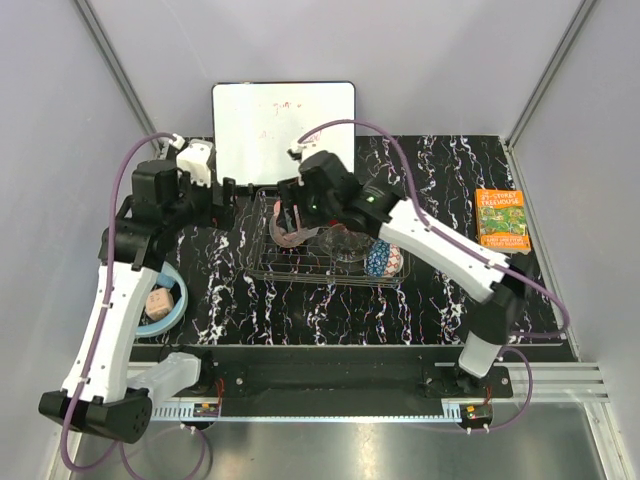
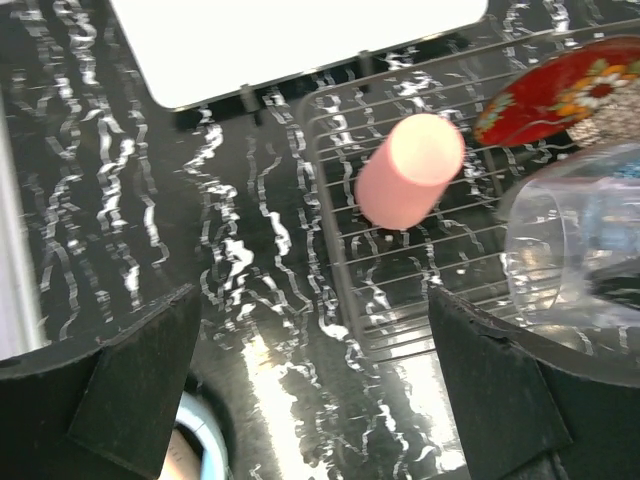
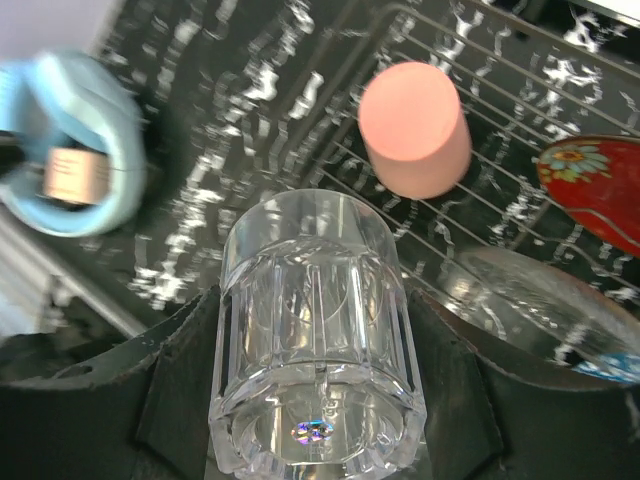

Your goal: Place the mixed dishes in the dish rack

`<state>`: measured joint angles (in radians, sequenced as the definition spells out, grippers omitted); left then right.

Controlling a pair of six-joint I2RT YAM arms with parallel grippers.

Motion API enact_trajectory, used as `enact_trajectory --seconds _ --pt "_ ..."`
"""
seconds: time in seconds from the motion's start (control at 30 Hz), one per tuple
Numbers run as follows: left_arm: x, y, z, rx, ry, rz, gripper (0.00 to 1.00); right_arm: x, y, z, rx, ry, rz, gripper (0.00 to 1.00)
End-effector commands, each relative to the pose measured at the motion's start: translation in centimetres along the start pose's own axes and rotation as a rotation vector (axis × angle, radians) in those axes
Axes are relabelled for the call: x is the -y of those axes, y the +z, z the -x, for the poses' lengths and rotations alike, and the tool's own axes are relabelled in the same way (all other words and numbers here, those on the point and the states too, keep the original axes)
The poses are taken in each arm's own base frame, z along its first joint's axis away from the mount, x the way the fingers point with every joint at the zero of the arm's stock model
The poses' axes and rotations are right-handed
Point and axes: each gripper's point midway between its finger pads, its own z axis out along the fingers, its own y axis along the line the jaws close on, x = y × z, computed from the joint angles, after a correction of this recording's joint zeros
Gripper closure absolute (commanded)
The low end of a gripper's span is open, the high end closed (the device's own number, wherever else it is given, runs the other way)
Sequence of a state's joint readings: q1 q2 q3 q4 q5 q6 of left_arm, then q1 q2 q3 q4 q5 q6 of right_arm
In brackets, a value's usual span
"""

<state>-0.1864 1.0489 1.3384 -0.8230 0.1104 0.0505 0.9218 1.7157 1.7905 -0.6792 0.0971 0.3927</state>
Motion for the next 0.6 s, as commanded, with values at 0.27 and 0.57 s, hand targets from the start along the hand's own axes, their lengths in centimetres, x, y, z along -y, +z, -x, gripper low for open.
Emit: enact_trajectory --seconds 0.27,0.57 --pt "-2.2 1.3 -2.3 -0.067 0.0 0.084 0.01 -0.9 3.3 -0.8 -0.108 -0.169 -0.075 1.0" --pt "-2.2 1.2 -2.9 -0.067 -0.012 0.058 0.01 0.3 8.9 -3.4 -0.209 -0.246 -0.162 1.0"
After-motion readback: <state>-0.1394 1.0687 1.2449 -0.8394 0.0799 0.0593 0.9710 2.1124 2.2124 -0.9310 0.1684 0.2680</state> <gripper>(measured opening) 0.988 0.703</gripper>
